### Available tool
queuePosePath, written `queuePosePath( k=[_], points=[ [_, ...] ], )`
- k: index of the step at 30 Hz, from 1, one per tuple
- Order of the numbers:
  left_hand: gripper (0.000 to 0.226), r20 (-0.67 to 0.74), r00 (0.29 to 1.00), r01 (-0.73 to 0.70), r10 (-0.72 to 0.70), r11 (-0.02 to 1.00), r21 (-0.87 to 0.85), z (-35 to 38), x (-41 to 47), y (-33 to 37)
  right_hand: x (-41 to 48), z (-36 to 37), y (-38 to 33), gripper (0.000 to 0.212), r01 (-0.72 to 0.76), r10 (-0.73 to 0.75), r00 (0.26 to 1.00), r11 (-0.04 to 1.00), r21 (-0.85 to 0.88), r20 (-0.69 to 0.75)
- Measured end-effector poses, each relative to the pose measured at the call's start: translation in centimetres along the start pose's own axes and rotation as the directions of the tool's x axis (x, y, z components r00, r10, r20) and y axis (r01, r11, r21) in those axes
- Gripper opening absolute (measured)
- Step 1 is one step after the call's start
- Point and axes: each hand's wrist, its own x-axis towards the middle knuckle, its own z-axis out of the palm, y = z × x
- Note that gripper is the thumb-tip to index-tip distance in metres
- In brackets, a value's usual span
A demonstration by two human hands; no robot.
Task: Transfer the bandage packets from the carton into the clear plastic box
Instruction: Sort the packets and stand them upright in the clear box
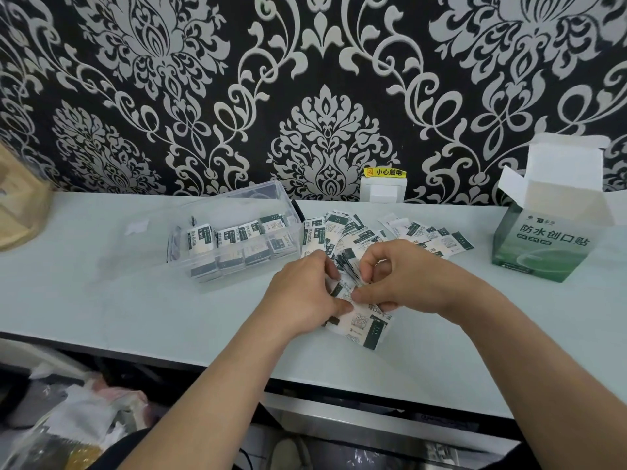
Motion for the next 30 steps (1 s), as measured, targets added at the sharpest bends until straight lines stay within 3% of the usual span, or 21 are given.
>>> queuePosePath(
  k=[6, 8, 14, 19, 22, 24, 25, 28, 30],
  points=[
    [0.018, 0.018, 0.999, -0.026, 0.031, 0.975, -0.221, -0.8, 0.3, -1.0, 0.2, 0.1, 0.2, 0.027, 0.085, -0.086, 0.996, 0.986, -0.147, -0.006],
    [0.020, 0.011, 1.000, 0.005, -0.002, 0.944, -0.330, -1.3, 0.5, -1.4, 0.3, 0.2, 0.2, 0.028, 0.132, -0.139, 0.990, 0.968, -0.213, -0.020],
    [0.022, 0.006, 0.996, 0.067, -0.084, 0.751, -0.657, -1.7, 0.0, -0.5, 0.3, 1.2, 0.0, 0.034, 0.235, -0.259, 0.963, 0.943, -0.236, -0.076],
    [0.021, -0.043, 0.987, 0.045, -0.154, 0.524, -0.850, -1.9, 0.2, 0.6, 0.4, 1.5, -0.4, 0.041, 0.268, -0.279, 0.953, 0.958, -0.101, -0.115],
    [0.014, -0.087, 0.990, -0.039, -0.113, 0.369, -0.929, -2.4, 0.0, 1.1, -0.1, 1.0, -0.8, 0.035, 0.239, -0.212, 0.968, 0.945, 0.225, -0.137],
    [0.013, -0.199, 0.980, -0.186, 0.021, 0.463, -0.866, -2.7, -0.5, 1.2, -0.5, 0.6, -1.2, 0.031, 0.156, -0.139, 0.988, 0.865, 0.476, -0.071],
    [0.029, -0.232, 0.963, -0.270, 0.139, 0.559, -0.784, -2.7, -0.7, 1.0, -0.6, 0.4, -1.2, 0.030, 0.110, -0.113, 0.993, 0.828, 0.550, -0.029],
    [0.095, -0.086, 0.915, -0.372, 0.394, 0.741, -0.559, -2.5, -1.7, 1.1, -0.7, 0.2, -1.4, 0.033, 0.022, -0.081, 0.995, 0.777, 0.629, 0.065],
    [0.111, -0.033, 0.897, -0.416, 0.442, 0.813, -0.408, -2.1, -2.0, 1.4, -0.6, 0.1, -1.4, 0.039, -0.008, -0.086, 0.989, 0.778, 0.628, 0.119]
  ],
)
